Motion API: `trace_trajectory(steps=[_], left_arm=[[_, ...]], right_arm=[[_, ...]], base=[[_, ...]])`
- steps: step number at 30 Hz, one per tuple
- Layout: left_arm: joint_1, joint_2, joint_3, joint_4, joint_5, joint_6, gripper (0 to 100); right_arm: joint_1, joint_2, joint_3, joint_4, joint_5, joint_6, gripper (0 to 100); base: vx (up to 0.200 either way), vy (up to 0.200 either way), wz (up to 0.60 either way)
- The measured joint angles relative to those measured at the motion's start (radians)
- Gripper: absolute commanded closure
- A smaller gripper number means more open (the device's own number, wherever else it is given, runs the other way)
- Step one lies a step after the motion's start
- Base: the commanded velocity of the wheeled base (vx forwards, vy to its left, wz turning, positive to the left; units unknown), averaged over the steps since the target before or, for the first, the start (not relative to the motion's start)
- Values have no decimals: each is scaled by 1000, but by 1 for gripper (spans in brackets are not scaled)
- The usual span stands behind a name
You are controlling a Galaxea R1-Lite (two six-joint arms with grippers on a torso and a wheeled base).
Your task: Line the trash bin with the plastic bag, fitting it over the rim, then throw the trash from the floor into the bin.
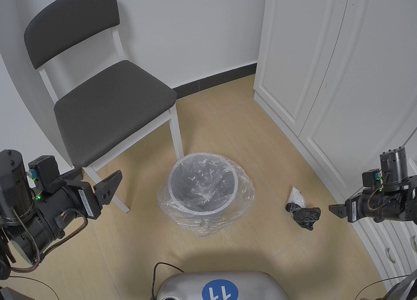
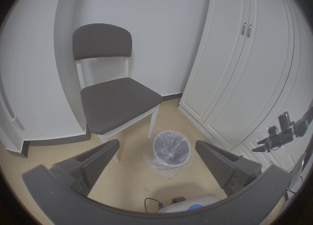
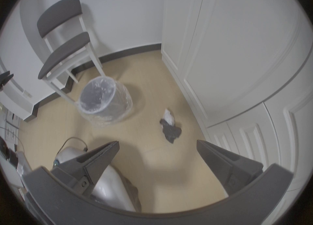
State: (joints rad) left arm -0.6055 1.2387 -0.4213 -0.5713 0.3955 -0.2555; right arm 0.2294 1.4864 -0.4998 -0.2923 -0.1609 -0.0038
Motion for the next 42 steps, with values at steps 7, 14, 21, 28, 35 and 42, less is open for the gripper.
trace_trajectory(steps=[7,14,21,28,35,42], left_arm=[[30,-61,36,-20,5,146,0],[46,-105,46,-28,3,245,0],[51,-111,51,-30,1,266,0],[54,-64,53,-32,1,263,0],[89,23,61,-117,2,258,0],[145,117,116,-349,1,272,0]], right_arm=[[-34,-184,-123,337,-16,-25,0],[-121,-189,-204,359,-57,-20,0],[-166,-94,-240,335,-67,-1,0],[-181,5,-248,301,-69,18,0],[-198,156,-263,192,-32,70,0],[-214,378,-272,6,37,107,0]], base=[[0,0,0],[0,0,0],[0,0,0],[0,0,0],[0,0,0],[0,0,0]])
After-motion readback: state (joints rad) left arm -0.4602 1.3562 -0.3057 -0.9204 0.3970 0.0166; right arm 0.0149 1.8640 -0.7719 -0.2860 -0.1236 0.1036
